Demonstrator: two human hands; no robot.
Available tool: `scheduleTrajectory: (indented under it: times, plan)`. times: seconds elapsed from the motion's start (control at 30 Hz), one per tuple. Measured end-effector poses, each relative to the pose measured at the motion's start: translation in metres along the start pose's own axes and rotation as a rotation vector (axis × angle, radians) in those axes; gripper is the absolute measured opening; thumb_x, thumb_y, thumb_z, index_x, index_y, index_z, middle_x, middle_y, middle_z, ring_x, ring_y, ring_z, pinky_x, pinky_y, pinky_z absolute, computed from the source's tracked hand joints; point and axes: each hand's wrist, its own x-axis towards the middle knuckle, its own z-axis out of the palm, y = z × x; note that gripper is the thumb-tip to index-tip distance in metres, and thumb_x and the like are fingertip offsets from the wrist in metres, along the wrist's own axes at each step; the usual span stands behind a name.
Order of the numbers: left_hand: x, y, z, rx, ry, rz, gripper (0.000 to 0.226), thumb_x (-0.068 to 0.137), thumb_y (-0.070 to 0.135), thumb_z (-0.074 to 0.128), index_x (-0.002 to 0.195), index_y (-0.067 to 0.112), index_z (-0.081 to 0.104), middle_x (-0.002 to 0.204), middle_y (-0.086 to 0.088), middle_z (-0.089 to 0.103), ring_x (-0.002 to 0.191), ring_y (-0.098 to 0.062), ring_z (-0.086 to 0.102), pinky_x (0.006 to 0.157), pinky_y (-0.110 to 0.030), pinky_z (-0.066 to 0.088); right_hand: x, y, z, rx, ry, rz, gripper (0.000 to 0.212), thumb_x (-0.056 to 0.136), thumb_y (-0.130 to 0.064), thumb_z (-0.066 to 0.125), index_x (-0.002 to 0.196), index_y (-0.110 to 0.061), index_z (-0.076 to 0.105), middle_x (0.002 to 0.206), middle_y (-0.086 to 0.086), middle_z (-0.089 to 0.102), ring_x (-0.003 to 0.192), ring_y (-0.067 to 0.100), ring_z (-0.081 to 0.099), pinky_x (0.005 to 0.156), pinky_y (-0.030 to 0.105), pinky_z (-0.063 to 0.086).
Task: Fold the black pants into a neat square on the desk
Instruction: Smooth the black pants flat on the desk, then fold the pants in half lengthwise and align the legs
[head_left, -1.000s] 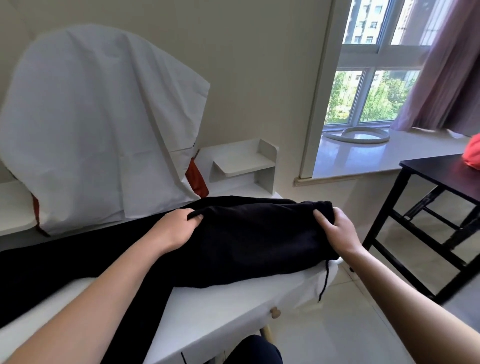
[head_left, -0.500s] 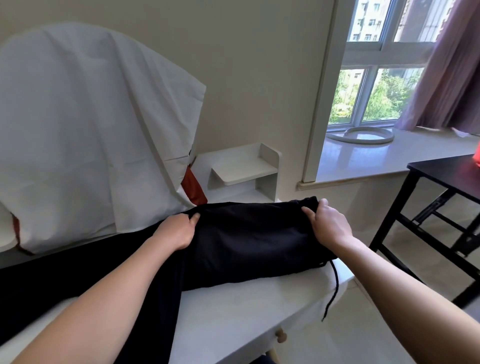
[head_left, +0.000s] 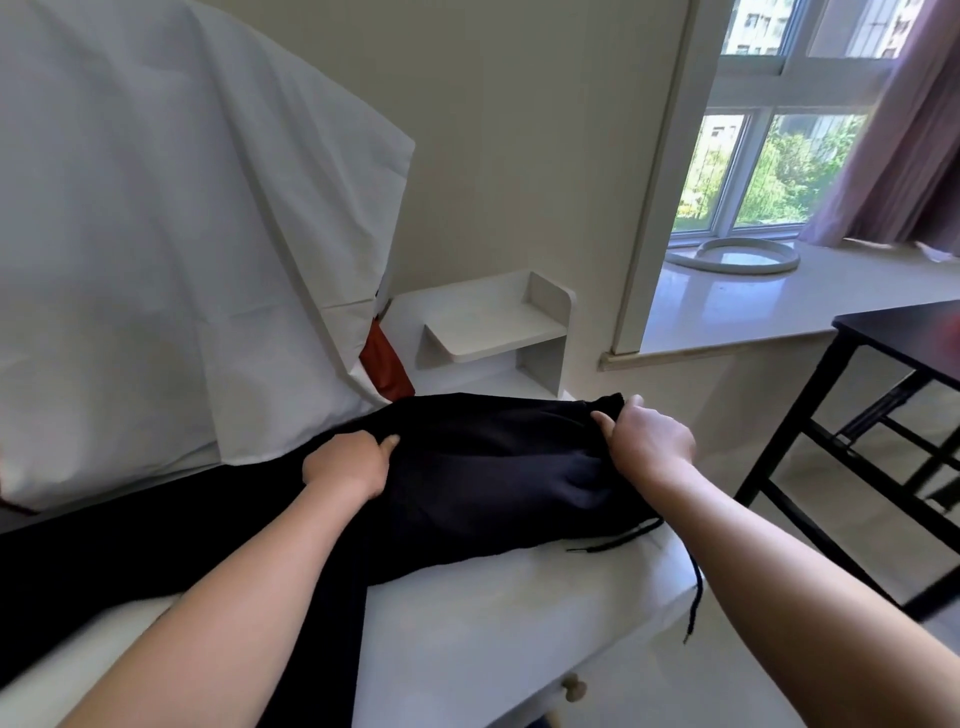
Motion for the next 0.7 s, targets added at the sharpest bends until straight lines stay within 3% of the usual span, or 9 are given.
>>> scheduleTrajectory:
  times: [0.07,0.17,0.27,0.33,0.43,0.57,0.7]
  plan:
    - [0.002,0.000,0.001,0.009,0.005,0.001,0.057,0.097,0.057,0.026,0.089,0.013,0.061,0.086,-0.006,0.063,0.078,-0.023,0.061,0.068,-0.033,0.050,-0.001,-0.005,-0.009,0.003,0.003,0.008,0.056,0.098,-0.056,0.032,0.125,-0.008,0.043,0.107,0.010,0.064,0.094,0.031,0.065,0.058,0.030,0.040]
    - [0.003,0.002,0.005,0.042,0.023,-0.003,0.052,0.095,0.059,0.029,0.085,0.016,0.057,0.084,-0.004,0.060,0.076,-0.022,0.059,0.063,-0.032,0.046,-0.014,-0.024,-0.033,0.016,0.046,-0.038,0.055,0.095,-0.053,0.045,0.130,-0.011,0.042,0.129,0.014,0.050,0.118,0.034,0.049,0.083,0.040,0.043]
    - [0.003,-0.001,0.009,0.037,0.037,-0.009,0.055,0.092,0.062,0.033,0.085,0.016,0.060,0.078,0.000,0.059,0.070,-0.020,0.057,0.055,-0.028,0.041,-0.049,-0.062,-0.051,0.154,0.166,-0.366,0.048,0.094,-0.050,0.047,0.128,-0.017,0.048,0.129,0.011,0.048,0.120,0.033,0.046,0.094,0.044,0.040]
    - [0.003,-0.004,0.009,-0.017,0.050,-0.022,0.057,0.088,0.065,0.037,0.089,0.016,0.065,0.083,0.000,0.063,0.076,-0.021,0.061,0.056,-0.028,0.041,-0.082,-0.092,-0.053,0.348,0.078,-0.621,0.042,0.093,-0.048,0.049,0.125,-0.021,0.054,0.124,0.006,0.052,0.115,0.029,0.050,0.092,0.042,0.044]
    - [0.000,-0.011,0.012,-0.137,0.117,-0.025,0.055,0.082,0.067,0.043,0.098,0.019,0.064,0.099,-0.003,0.068,0.091,-0.025,0.064,0.063,-0.031,0.043,-0.119,-0.124,-0.034,0.311,-0.099,-0.821,0.045,0.095,-0.050,0.045,0.131,-0.024,0.053,0.129,0.004,0.052,0.120,0.027,0.049,0.098,0.042,0.042]
    - [-0.009,-0.023,0.006,-0.335,0.101,0.052,0.045,0.079,0.067,0.051,0.088,0.024,0.058,0.089,0.003,0.065,0.083,-0.019,0.061,0.064,-0.030,0.043,-0.128,-0.137,-0.005,0.244,-0.282,-0.758,0.057,0.097,-0.059,0.028,0.142,-0.026,0.042,0.149,0.005,0.038,0.137,0.029,0.034,0.113,0.047,0.026]
    - [-0.027,-0.047,-0.007,-0.506,0.114,0.142,0.046,0.088,0.062,0.042,0.088,0.022,0.064,0.085,0.006,0.064,0.083,-0.017,0.061,0.074,-0.034,0.049,-0.125,-0.136,0.000,0.249,-0.300,-0.736,0.060,0.095,-0.064,0.025,0.138,-0.029,0.047,0.146,0.001,0.041,0.133,0.027,0.041,0.111,0.050,0.028]
